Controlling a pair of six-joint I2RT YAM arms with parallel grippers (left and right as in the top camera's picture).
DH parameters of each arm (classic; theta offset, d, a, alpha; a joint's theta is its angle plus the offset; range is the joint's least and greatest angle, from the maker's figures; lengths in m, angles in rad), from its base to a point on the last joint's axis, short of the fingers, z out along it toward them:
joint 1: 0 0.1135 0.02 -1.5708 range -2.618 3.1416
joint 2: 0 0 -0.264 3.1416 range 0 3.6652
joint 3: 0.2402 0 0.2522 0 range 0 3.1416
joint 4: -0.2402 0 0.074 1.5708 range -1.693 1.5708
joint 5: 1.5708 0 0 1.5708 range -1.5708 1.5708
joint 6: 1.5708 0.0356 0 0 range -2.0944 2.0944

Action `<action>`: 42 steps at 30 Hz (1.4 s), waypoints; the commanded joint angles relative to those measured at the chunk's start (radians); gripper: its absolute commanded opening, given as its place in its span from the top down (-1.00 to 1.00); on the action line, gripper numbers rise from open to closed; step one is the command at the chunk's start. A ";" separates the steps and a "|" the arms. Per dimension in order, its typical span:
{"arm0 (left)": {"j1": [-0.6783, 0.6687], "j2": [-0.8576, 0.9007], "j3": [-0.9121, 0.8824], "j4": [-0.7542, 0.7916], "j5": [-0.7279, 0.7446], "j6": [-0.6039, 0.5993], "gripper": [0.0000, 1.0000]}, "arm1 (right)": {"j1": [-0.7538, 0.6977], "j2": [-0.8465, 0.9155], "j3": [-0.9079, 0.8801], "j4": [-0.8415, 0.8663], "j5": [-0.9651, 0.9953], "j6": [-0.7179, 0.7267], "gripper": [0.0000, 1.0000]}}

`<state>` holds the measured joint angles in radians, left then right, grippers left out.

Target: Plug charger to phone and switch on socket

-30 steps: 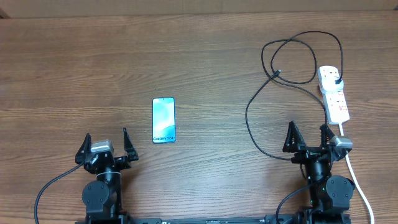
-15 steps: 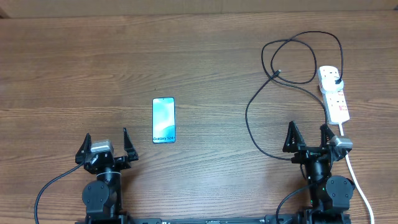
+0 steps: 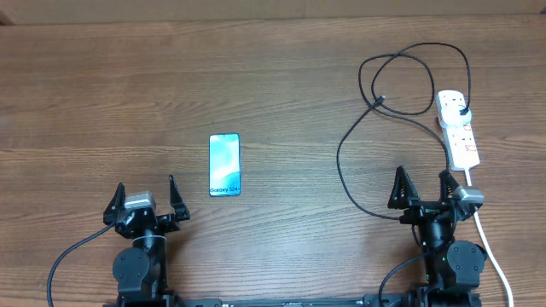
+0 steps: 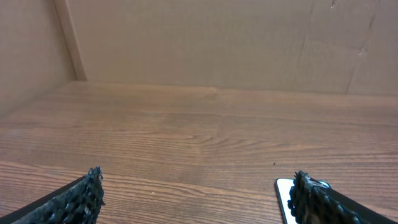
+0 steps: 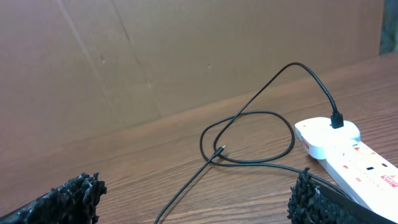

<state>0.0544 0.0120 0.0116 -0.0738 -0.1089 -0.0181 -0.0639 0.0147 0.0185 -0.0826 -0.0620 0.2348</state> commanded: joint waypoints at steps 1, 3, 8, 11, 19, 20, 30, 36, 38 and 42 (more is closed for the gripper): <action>0.004 -0.007 -0.006 0.004 0.005 0.022 -0.99 | -0.001 -0.012 -0.011 0.003 0.013 -0.008 -1.00; 0.004 -0.007 -0.006 0.004 0.005 0.022 -0.99 | -0.001 -0.012 -0.011 0.003 0.013 -0.008 -0.99; 0.004 -0.007 -0.006 0.003 0.029 0.005 -0.99 | -0.001 -0.012 -0.011 0.003 0.013 -0.008 -1.00; 0.004 -0.007 -0.004 -0.004 0.068 0.004 -0.99 | -0.001 -0.012 -0.011 0.002 0.013 -0.008 -1.00; 0.004 -0.007 0.056 -0.082 0.154 0.003 -0.99 | -0.001 -0.012 -0.011 0.003 0.013 -0.008 -1.00; 0.004 -0.006 0.075 -0.112 0.154 0.003 -0.99 | -0.001 -0.012 -0.011 0.003 0.013 -0.008 -1.00; 0.004 0.032 0.316 -0.319 0.154 0.003 -0.99 | -0.001 -0.012 -0.011 0.003 0.013 -0.008 -1.00; 0.004 0.190 0.466 -0.383 0.155 0.003 -0.99 | -0.001 -0.012 -0.011 0.003 0.013 -0.008 -1.00; 0.004 0.270 0.527 -0.404 0.164 0.003 -0.99 | -0.001 -0.012 -0.011 0.003 0.013 -0.008 -1.00; 0.004 0.460 0.674 -0.465 0.220 0.003 -0.99 | -0.001 -0.012 -0.011 0.003 0.013 -0.008 -1.00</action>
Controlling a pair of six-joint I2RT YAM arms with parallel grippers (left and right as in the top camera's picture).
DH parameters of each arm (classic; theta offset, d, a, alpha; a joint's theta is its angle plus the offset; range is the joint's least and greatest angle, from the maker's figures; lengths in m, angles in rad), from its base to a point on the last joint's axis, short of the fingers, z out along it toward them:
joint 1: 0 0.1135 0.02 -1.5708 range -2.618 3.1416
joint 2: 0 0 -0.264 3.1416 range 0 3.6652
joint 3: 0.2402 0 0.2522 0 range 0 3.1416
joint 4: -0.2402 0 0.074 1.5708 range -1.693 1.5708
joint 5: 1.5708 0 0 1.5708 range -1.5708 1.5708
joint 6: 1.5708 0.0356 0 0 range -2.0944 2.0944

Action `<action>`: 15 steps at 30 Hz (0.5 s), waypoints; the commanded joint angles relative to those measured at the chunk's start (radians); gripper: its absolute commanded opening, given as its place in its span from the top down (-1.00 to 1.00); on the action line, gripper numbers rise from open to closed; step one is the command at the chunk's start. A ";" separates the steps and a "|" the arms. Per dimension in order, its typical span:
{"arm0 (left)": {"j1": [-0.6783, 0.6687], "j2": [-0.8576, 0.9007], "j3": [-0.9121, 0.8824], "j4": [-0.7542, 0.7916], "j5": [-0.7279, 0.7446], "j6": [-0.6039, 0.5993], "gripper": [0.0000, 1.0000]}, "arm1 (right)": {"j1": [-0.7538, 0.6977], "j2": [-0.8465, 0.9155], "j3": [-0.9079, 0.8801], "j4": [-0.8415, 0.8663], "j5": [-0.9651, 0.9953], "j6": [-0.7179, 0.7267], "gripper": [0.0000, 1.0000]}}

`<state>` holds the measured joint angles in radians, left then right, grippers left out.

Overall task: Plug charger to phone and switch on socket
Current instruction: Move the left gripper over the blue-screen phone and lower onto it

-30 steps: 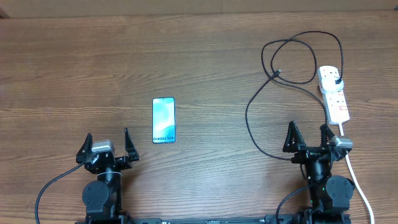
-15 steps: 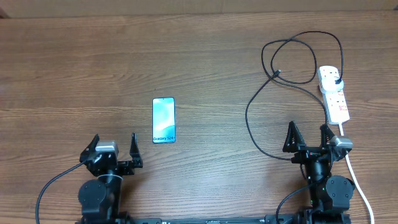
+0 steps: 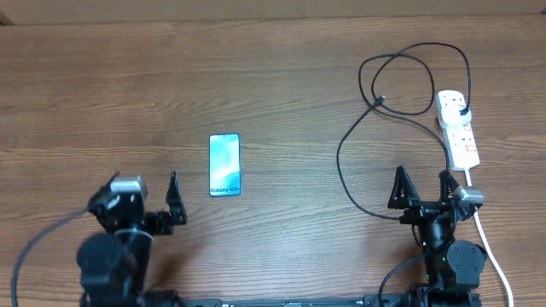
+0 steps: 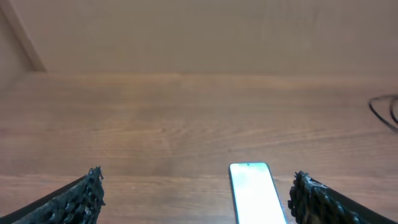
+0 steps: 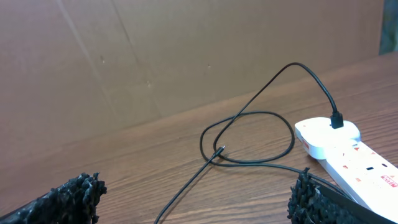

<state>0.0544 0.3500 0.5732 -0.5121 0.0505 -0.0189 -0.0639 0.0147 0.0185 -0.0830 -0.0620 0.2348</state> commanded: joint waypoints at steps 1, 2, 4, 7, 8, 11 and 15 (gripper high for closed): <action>0.004 0.161 0.147 -0.045 0.074 0.004 -1.00 | -0.001 -0.012 -0.011 0.003 0.013 -0.008 -1.00; 0.003 0.213 0.192 -0.074 0.082 0.003 -0.99 | -0.001 -0.012 -0.011 0.003 0.013 -0.008 -1.00; 0.002 0.304 0.278 -0.136 0.072 -0.018 -0.99 | -0.001 -0.012 -0.011 0.003 0.013 -0.008 -1.00; -0.003 0.455 0.428 -0.251 0.074 -0.072 -0.99 | -0.001 -0.012 -0.011 0.003 0.013 -0.008 -1.00; -0.011 0.502 0.474 -0.283 0.074 -0.095 -1.00 | -0.001 -0.012 -0.011 0.003 0.013 -0.008 -1.00; -0.058 0.635 0.599 -0.370 0.074 -0.113 -0.99 | -0.001 -0.012 -0.011 0.003 0.013 -0.008 -1.00; -0.163 0.803 0.737 -0.456 0.068 -0.117 -0.99 | -0.001 -0.012 -0.011 0.003 0.013 -0.008 -0.99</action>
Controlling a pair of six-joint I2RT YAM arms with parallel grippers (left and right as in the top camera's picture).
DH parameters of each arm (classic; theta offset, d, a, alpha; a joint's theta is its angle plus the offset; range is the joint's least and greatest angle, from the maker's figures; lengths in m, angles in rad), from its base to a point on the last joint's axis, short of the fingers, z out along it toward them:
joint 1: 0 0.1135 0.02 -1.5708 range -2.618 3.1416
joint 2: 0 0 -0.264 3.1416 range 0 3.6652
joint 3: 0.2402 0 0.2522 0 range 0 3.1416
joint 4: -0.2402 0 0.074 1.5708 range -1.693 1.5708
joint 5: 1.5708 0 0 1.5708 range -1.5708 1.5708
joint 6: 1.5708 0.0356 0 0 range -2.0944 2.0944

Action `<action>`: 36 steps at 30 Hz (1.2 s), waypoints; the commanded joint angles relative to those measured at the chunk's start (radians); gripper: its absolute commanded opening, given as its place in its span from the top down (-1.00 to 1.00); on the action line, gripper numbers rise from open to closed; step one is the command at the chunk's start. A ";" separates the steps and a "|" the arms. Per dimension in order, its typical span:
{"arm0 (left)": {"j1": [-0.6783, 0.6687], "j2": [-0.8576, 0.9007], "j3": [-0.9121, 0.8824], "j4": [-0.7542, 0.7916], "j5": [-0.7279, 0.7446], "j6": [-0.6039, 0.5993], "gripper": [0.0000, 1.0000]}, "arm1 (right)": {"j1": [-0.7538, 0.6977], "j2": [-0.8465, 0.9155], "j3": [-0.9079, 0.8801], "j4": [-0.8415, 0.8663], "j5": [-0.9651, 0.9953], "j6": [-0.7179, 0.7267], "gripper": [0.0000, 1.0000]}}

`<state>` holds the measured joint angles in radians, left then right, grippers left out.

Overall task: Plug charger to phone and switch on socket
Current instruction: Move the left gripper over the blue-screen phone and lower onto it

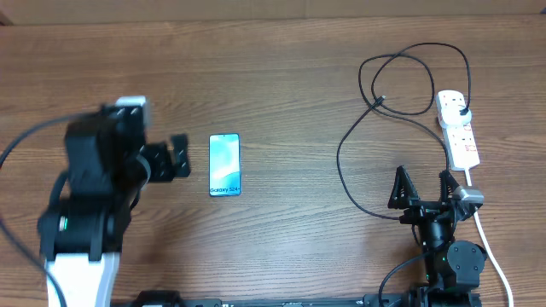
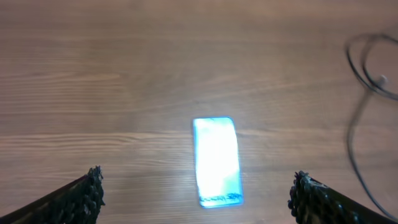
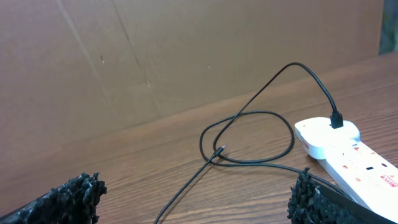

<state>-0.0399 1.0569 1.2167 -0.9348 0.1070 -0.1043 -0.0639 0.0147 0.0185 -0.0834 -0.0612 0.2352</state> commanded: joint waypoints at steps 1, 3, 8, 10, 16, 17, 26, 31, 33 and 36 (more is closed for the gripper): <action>-0.093 0.130 0.116 -0.043 0.004 -0.032 -0.99 | -0.001 -0.012 -0.011 0.003 0.012 -0.008 -1.00; -0.143 0.197 0.152 -0.061 -0.028 -0.042 -1.00 | -0.001 -0.012 -0.011 0.003 0.012 -0.008 -1.00; -0.204 0.315 0.163 -0.060 -0.047 -0.087 -0.99 | -0.001 -0.012 -0.011 0.003 0.012 -0.008 -1.00; -0.204 0.350 0.161 -0.060 -0.030 -0.126 -0.99 | -0.001 -0.012 -0.011 0.003 0.012 -0.008 -1.00; -0.204 0.485 0.161 -0.094 -0.020 -0.173 -1.00 | -0.001 -0.012 -0.011 0.003 0.012 -0.008 -1.00; -0.204 0.506 0.161 -0.097 -0.016 -0.173 -0.99 | -0.001 -0.012 -0.011 0.003 0.012 -0.008 -1.00; -0.204 0.686 0.160 -0.114 0.002 -0.219 -0.99 | -0.001 -0.012 -0.011 0.003 0.012 -0.008 -1.00; -0.204 0.771 0.160 -0.102 -0.004 -0.227 -0.99 | -0.001 -0.012 -0.011 0.003 0.012 -0.008 -1.00; -0.204 0.804 0.160 -0.092 -0.005 -0.238 -0.99 | -0.001 -0.012 -0.011 0.003 0.012 -0.008 -1.00; -0.204 0.852 0.160 -0.080 -0.006 -0.241 -0.99 | -0.001 -0.012 -0.011 0.003 0.012 -0.008 -1.00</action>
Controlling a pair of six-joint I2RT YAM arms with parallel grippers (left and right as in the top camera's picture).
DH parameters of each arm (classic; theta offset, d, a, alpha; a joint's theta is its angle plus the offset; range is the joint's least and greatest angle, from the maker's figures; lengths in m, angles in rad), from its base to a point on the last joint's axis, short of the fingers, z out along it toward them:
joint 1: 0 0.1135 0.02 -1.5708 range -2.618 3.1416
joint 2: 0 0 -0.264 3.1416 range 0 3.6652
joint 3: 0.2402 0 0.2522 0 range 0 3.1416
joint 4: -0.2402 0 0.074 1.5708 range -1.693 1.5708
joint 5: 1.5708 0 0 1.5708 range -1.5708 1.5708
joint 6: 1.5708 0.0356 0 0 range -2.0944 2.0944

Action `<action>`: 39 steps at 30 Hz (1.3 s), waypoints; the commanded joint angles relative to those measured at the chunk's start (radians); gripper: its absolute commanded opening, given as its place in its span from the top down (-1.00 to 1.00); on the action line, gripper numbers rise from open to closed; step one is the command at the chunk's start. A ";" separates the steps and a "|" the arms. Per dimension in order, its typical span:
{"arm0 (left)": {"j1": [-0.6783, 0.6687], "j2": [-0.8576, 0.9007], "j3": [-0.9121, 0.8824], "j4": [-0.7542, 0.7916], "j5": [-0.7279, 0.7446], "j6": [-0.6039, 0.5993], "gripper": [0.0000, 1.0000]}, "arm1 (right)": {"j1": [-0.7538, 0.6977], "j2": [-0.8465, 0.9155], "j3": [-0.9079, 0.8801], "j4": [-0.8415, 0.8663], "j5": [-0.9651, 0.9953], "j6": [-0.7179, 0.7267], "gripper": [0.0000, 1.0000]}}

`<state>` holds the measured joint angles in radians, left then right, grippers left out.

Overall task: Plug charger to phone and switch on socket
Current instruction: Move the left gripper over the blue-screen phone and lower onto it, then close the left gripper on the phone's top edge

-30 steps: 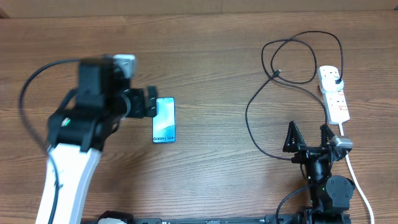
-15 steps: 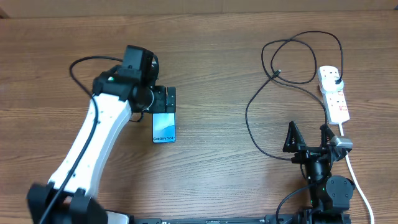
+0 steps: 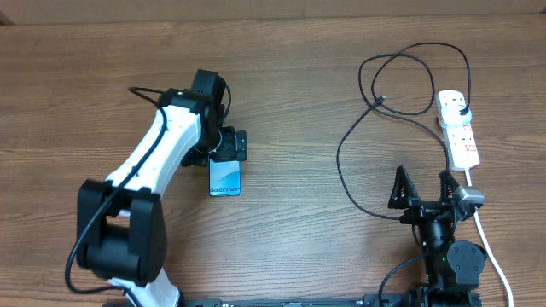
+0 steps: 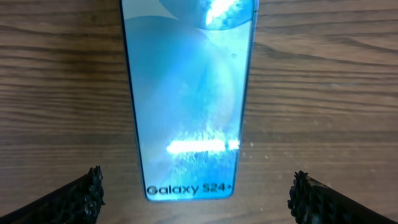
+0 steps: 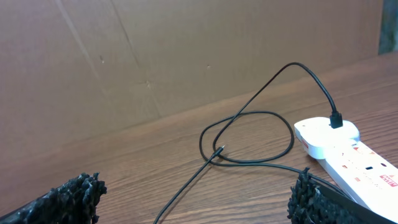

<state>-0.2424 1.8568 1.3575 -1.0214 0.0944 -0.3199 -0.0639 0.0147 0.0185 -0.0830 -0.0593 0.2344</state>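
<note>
The phone (image 3: 225, 180) lies face up on the table, screen lit, and fills the left wrist view (image 4: 188, 93). My left gripper (image 3: 227, 147) hangs open close above it (image 4: 198, 198), one finger to each side, touching nothing. The black charger cable (image 3: 350, 136) loops at the right; its free plug end (image 5: 219, 149) lies on the wood. Its other end is plugged into the white power strip (image 3: 458, 128) (image 5: 348, 152). My right gripper (image 3: 422, 193) (image 5: 196, 199) rests open near the front edge, apart from the cable.
The strip's white lead (image 3: 490, 247) runs off the front right beside the right arm. A cardboard wall (image 5: 186, 50) backs the table. The left arm (image 3: 153, 166) stretches diagonally across the left half of the table.
My left gripper was raised to the left of the phone; now it sits low over the phone, which fills its view. Phone, cable and right arm have not moved.
Both grippers first rested open near the front edge, the phone ahead of the left one. The left arm then stood a little further left, then raised beside the phone, and now hangs over it. The right arm, cable and strip stayed put.
</note>
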 commanded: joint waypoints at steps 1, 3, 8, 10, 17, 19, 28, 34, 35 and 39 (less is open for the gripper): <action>-0.001 0.067 0.020 0.006 0.003 -0.025 -0.99 | -0.001 -0.012 -0.011 0.003 0.010 -0.007 -1.00; -0.001 0.089 0.019 0.005 -0.001 -0.025 -0.99 | -0.001 -0.012 -0.011 0.003 0.010 -0.007 -1.00; 0.000 0.132 0.019 0.006 -0.039 -0.024 -0.99 | -0.001 -0.012 -0.011 0.003 0.010 -0.007 -1.00; 0.000 0.141 0.019 0.010 -0.060 -0.024 -0.99 | -0.001 -0.012 -0.011 0.003 0.010 -0.007 -1.00; 0.000 0.148 0.019 0.056 -0.061 -0.024 -0.99 | -0.001 -0.012 -0.011 0.003 0.010 -0.007 -1.00; 0.000 0.148 0.019 0.062 -0.061 -0.024 -0.99 | -0.001 -0.012 -0.011 0.003 0.010 -0.007 -1.00; 0.000 0.148 0.000 0.089 -0.072 -0.017 -0.99 | -0.001 -0.012 -0.011 0.003 0.010 -0.007 -1.00; -0.001 0.151 -0.022 0.120 -0.068 -0.017 -0.99 | -0.001 -0.012 -0.011 0.003 0.010 -0.007 -0.99; -0.001 0.151 -0.024 0.122 -0.068 -0.017 -0.99 | -0.001 -0.012 -0.011 0.003 0.010 -0.007 -1.00; 0.000 0.151 -0.030 0.126 -0.068 -0.017 -0.99 | -0.001 -0.012 -0.011 0.003 0.010 -0.007 -1.00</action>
<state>-0.2424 1.9903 1.3384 -0.8993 0.0368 -0.3344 -0.0639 0.0147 0.0185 -0.0826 -0.0597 0.2348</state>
